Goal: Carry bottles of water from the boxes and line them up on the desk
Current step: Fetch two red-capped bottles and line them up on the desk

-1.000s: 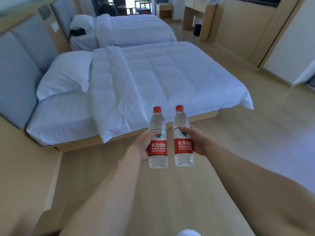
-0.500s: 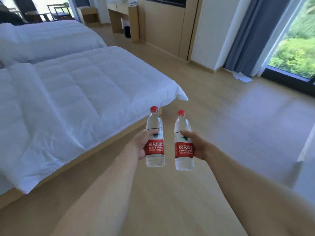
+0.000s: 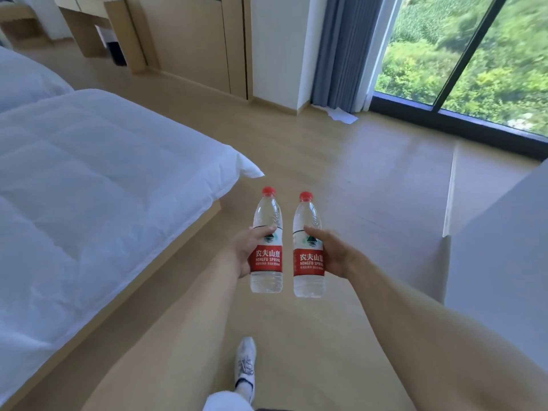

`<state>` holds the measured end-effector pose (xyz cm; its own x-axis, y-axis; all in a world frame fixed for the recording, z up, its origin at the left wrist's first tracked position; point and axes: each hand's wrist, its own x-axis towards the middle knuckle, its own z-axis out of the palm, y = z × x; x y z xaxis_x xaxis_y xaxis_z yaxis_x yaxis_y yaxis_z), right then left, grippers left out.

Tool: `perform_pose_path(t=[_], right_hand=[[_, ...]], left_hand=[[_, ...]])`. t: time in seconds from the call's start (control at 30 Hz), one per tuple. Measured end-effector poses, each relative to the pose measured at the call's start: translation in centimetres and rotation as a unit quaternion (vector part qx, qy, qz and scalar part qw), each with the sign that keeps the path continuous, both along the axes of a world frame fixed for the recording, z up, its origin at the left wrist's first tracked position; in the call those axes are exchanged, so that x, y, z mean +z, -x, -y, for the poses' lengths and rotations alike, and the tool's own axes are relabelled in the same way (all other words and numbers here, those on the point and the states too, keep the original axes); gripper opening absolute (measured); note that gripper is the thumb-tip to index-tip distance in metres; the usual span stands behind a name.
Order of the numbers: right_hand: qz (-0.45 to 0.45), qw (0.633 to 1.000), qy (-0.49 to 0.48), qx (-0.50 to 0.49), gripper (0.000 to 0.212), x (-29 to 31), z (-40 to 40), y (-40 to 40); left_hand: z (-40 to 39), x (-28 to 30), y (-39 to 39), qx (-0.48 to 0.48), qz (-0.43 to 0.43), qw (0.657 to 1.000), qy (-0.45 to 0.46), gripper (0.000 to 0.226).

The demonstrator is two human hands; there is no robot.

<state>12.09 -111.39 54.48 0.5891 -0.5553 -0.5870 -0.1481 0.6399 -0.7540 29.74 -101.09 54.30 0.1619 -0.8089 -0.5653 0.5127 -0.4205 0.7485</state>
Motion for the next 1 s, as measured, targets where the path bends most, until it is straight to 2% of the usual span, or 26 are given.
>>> perform_pose_path(t=[0.37, 0.67, 0.73, 0.83, 1.0], right_hand=[[-0.042, 0.996, 0.022, -0.079, 0.047, 0.6, 13.3, -7.8], [-0.080, 0.991, 0.056, -0.089, 0.049, 1.6, 24.5, -10.7], [-0.084, 0.990, 0.059, -0.096, 0.052, 1.4, 27.5, -11.0], [-0.084, 0.990, 0.057, -0.098, 0.058, 1.0, 32.6, -11.3], [-0.077, 0.991, 0.062, -0.095, 0.052, 0.5, 42.2, -11.7]], left_hand=[[16.3, 0.8, -9.2, -0.081, 0.004, 0.997, -0.015, 0.045], [28.6, 1.4, -12.4, -0.104, 0.017, 0.994, -0.011, 0.034], [31.4, 1.0, -12.8, -0.103, 0.039, 0.994, -0.025, 0.037], [36.1, -0.2, -13.5, -0.093, 0.120, 0.987, -0.062, 0.035], [44.6, -0.7, -14.7, -0.062, 0.134, 0.986, -0.072, 0.038]])
